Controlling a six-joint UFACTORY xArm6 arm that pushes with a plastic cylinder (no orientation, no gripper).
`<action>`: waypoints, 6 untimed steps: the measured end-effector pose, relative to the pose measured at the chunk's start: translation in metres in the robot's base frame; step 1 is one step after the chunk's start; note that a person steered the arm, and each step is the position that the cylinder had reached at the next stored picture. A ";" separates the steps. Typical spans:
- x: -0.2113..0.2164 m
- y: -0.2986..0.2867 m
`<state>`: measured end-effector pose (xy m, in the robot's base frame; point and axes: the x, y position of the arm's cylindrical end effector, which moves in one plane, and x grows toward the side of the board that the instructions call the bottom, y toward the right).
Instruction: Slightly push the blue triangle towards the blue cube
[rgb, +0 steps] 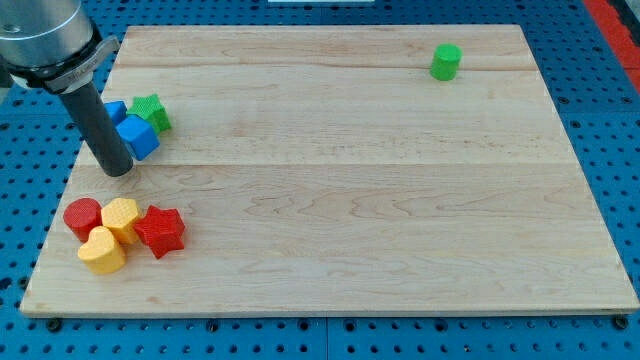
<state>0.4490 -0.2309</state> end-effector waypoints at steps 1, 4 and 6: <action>-0.026 -0.001; -0.010 -0.048; -0.071 -0.031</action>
